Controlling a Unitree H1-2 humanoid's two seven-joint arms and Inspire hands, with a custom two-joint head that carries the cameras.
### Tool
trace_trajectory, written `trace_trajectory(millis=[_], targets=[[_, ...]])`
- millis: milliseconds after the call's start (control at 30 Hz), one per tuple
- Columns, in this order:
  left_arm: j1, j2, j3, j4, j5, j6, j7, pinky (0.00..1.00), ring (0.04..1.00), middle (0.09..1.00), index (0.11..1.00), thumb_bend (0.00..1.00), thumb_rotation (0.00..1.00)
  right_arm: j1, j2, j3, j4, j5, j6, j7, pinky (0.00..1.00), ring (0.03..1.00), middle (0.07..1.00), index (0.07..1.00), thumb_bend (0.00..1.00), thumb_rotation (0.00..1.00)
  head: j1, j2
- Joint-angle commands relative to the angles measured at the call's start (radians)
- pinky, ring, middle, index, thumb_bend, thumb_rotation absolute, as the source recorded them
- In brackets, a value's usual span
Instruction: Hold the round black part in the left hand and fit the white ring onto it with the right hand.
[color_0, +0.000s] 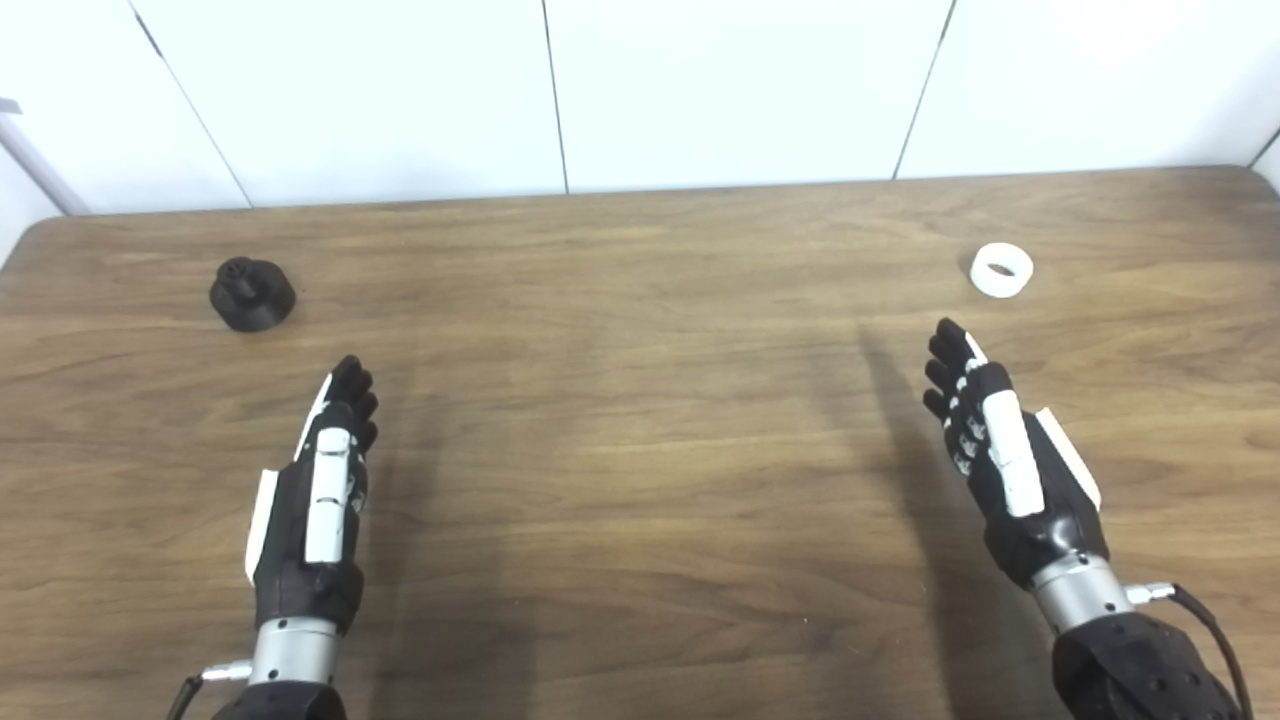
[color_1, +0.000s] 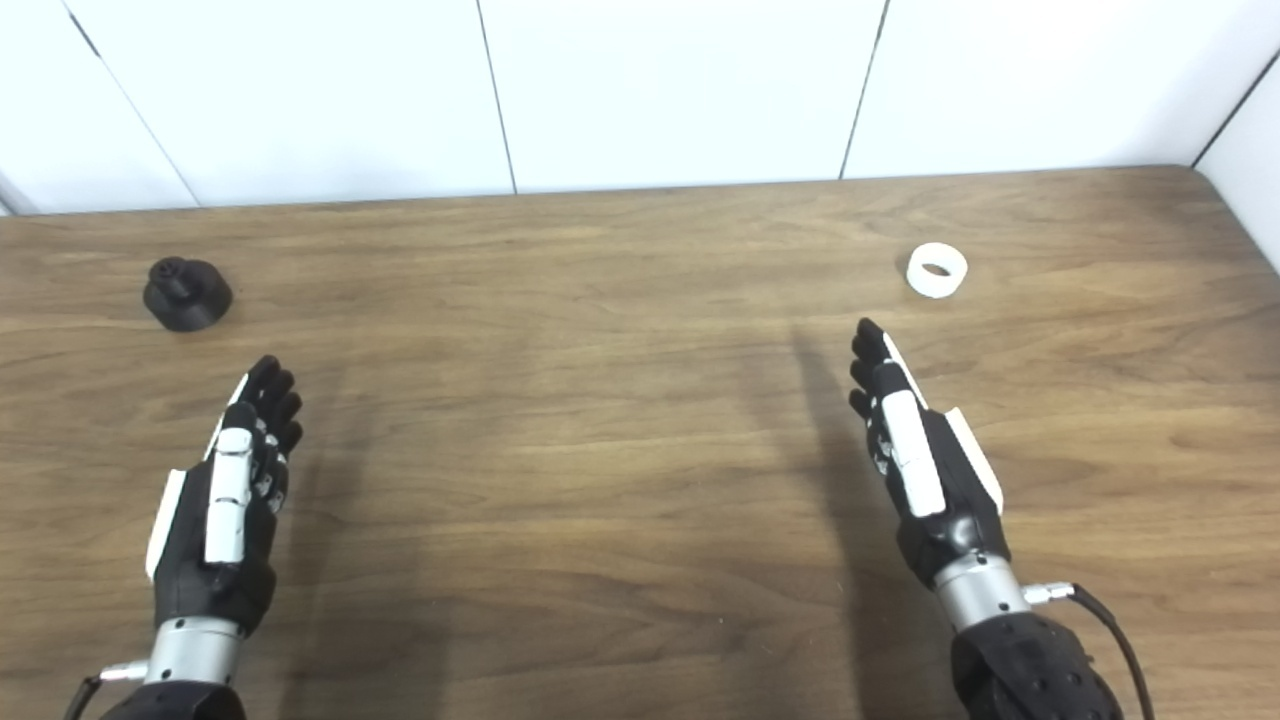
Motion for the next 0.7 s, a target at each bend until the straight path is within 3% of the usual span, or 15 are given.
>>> trace_trajectory(millis=[0, 133, 200, 433, 533, 667], targets=[[0.014, -0.062, -0.006, -0.005, 0.020, -0.053, 0.004, 1.00, 0.975, 0.972, 0.978, 0.50, 0.90, 0.000, -0.007, -0.013, -0.003, 0.026, -0.068, 0.017, 1.00, 1.000, 1.000, 0.999, 0.61, 1.00, 0.030, -0.016], [0.024, -0.077, -0.027, 0.018, 0.030, -0.084, 0.005, 1.00, 0.984, 0.973, 0.971, 0.45, 0.91, 0.009, -0.018, -0.028, 0.042, 0.041, -0.124, 0.033, 1.00, 1.000, 1.000, 1.000, 0.59, 1.00, 0.091, -0.056], [0.027, -0.080, -0.040, 0.037, 0.038, -0.108, 0.005, 1.00, 0.980, 0.974, 0.970, 0.43, 0.91, 0.011, -0.023, -0.037, 0.067, 0.050, -0.153, 0.039, 1.00, 1.000, 1.000, 1.000, 0.58, 1.00, 0.144, -0.093], [0.040, -0.089, -0.082, 0.090, 0.113, -0.157, 0.027, 0.99, 0.986, 0.973, 0.980, 0.45, 0.89, 0.015, -0.050, -0.044, 0.121, 0.076, -0.214, 0.076, 1.00, 1.000, 1.000, 1.000, 0.60, 1.00, 0.220, -0.183], [0.046, -0.090, -0.089, 0.104, 0.132, -0.172, 0.038, 0.98, 0.979, 0.963, 0.970, 0.43, 0.89, 0.013, -0.035, -0.044, 0.111, 0.058, -0.178, 0.047, 1.00, 1.000, 1.000, 1.000, 0.61, 1.00, 0.222, -0.202], [0.047, -0.098, -0.087, 0.131, 0.126, -0.193, 0.053, 0.98, 0.966, 0.941, 0.941, 0.43, 0.83, 0.012, -0.030, -0.039, 0.117, 0.047, -0.175, 0.038, 1.00, 1.000, 1.000, 1.000, 0.56, 1.00, 0.218, -0.217]])
